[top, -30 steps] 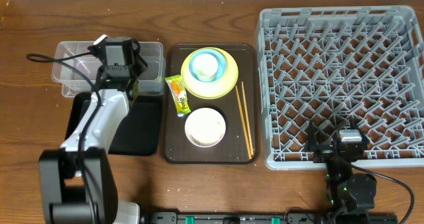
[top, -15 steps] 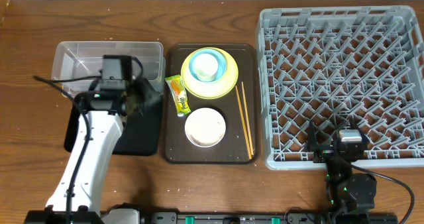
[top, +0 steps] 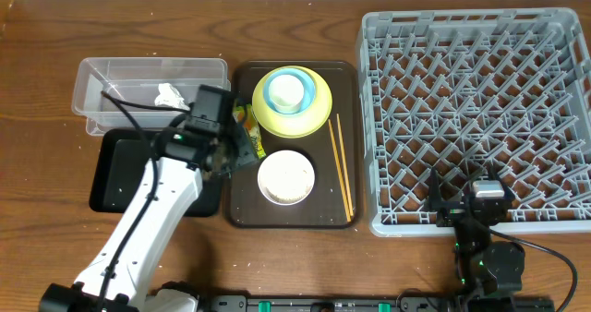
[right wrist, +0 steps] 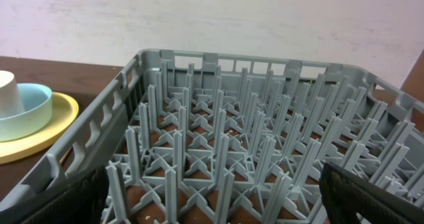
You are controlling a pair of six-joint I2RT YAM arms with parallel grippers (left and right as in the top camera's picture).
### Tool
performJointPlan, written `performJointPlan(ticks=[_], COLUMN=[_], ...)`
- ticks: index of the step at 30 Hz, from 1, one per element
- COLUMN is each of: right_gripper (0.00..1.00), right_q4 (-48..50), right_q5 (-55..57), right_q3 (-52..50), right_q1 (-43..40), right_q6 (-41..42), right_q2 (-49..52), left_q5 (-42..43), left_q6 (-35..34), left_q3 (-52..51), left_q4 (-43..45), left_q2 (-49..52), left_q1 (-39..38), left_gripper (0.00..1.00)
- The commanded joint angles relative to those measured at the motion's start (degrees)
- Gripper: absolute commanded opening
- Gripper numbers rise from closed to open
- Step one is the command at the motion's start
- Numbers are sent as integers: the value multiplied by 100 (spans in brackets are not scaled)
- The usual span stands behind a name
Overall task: Sort waste into correct bins and load items into the dishwasher rack
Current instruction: 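Move the left gripper back over the yellow snack wrapper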
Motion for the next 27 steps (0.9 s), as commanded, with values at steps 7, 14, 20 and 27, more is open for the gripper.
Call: performJointPlan(ticks=[7,14,20,27], right_gripper=[99,99,99,99], right_q4=[-24,-22,-22,-22], right_q5=[-20,-22,-22,-22], right_q3=[-11,-11,-11,-11], right_q1=[-57,-57,-57,-57], right_q6=[-68,-66,-66,-66], right_q2=[-39,-39,-39,-39], left_q5=[-407,-503,-505,-503], left_q6=[61,59,59,59], left_q3=[-11,-11,-13,-15], left_q4=[-59,-57,-57,-55], left_q2=[35,72,164,389], left_q1=[-535,-662,-662,-662], left_gripper=[54,55,55,54])
